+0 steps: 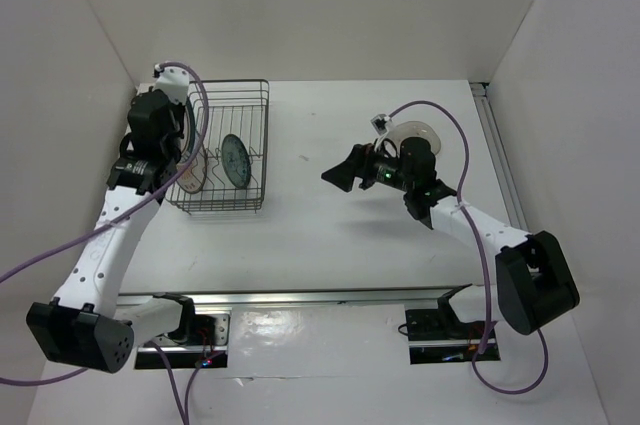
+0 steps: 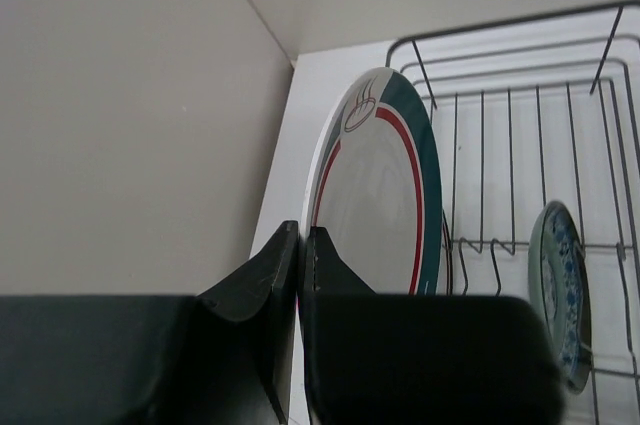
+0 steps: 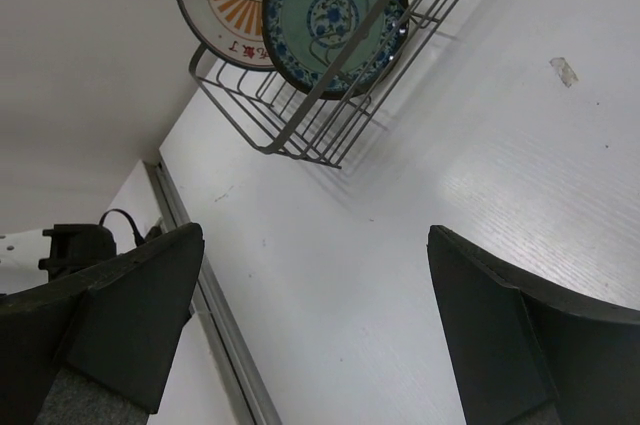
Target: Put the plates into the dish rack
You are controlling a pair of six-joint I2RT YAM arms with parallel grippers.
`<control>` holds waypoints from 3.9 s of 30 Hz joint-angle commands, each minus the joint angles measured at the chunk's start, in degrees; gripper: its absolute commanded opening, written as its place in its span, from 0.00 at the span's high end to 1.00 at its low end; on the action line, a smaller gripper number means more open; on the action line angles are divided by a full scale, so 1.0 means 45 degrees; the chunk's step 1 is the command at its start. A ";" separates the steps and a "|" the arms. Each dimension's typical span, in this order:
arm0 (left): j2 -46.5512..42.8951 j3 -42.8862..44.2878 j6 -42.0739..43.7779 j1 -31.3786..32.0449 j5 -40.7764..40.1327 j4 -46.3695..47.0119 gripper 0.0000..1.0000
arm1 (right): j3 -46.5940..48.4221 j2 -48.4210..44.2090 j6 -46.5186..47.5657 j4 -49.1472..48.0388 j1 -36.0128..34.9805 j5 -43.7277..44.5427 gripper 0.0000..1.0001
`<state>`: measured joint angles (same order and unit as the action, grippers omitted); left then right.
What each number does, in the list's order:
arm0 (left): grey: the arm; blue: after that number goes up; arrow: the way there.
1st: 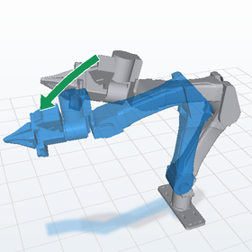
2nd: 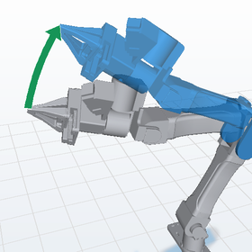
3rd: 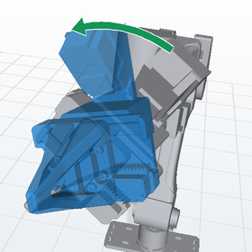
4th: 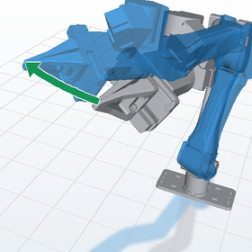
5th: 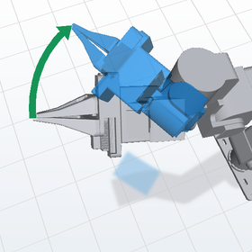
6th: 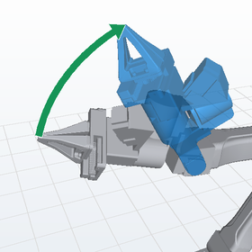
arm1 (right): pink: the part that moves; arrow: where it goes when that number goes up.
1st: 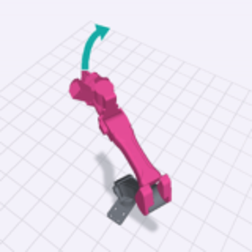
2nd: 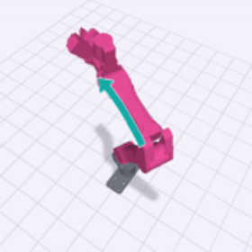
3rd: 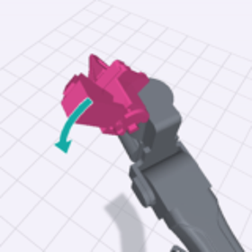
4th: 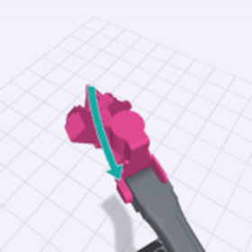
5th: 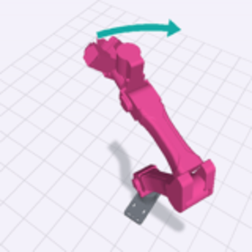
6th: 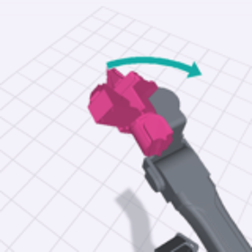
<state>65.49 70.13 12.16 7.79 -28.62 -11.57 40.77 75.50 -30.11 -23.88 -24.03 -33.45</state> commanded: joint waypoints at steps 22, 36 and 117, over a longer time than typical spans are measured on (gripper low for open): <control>0.1071 -0.1502 0.0207 0.0163 0.1204 0.2474 1.00 | -0.0116 -0.0724 0.0304 -0.0494 -0.0089 -0.0418 0.00; 0.1735 -0.1893 -0.0398 0.0163 0.1263 0.2435 1.00 | -0.0233 -0.1094 0.0304 -0.0494 -0.0089 -0.0301 0.00; -0.0121 -0.0232 -0.6199 0.2975 0.5151 -0.0182 0.00 | 0.6562 0.8509 -0.3661 0.6396 0.6493 0.9212 0.31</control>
<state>65.45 66.52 -15.22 20.95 -4.64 -14.15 66.46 110.50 -45.67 0.25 5.50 6.90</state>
